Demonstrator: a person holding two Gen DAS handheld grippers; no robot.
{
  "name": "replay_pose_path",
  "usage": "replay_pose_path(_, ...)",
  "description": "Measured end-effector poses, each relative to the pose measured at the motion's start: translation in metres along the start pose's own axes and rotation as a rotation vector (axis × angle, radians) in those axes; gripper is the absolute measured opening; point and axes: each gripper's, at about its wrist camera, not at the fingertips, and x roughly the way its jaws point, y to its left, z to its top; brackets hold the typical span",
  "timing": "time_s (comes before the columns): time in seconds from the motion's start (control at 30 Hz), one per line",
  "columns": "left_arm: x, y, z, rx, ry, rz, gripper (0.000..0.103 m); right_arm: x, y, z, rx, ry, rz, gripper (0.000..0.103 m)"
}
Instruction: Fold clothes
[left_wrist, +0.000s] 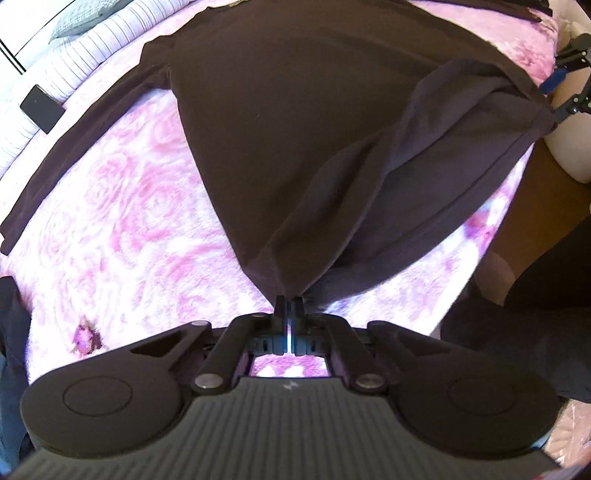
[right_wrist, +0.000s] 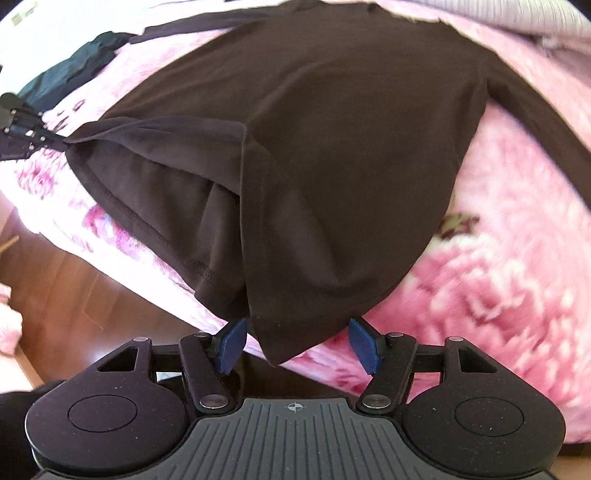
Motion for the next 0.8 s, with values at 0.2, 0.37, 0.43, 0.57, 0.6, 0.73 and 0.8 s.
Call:
replay_pose_path(0.2, -0.003, 0.004, -0.003, 0.023, 0.011, 0.007, 0.000, -0.009, -0.017, -0.002, 0.094, 0.022, 0.000, 0.002)
replay_pose_path(0.37, -0.003, 0.006, -0.015, 0.018, 0.040, 0.019, 0.000, -0.020, -0.043, -0.031, 0.152, 0.110, -0.032, 0.002)
replay_pose_path(0.43, -0.002, 0.006, -0.018, 0.018, 0.054, 0.021, 0.000, -0.021, -0.047, -0.039, 0.168, 0.130, -0.039, 0.002)
replay_pose_path(0.57, -0.002, 0.003, -0.024, 0.049, 0.084, 0.031, 0.000, -0.022, -0.040, -0.037, 0.136, 0.135, -0.036, 0.003)
replay_pose_path(0.6, -0.004, 0.004, -0.026, 0.044, 0.088, 0.035, 0.000, -0.023, -0.038, -0.035, 0.126, 0.132, -0.037, 0.003)
replay_pose_path(0.73, -0.015, 0.007, -0.024, 0.011, 0.102, 0.060, 0.000, -0.019, -0.024, -0.021, 0.066, 0.131, -0.074, 0.004)
replay_pose_path(0.8, -0.024, 0.006, -0.018, -0.005, 0.112, 0.076, 0.003, -0.023, -0.021, -0.013, 0.026, 0.109, -0.091, 0.032)
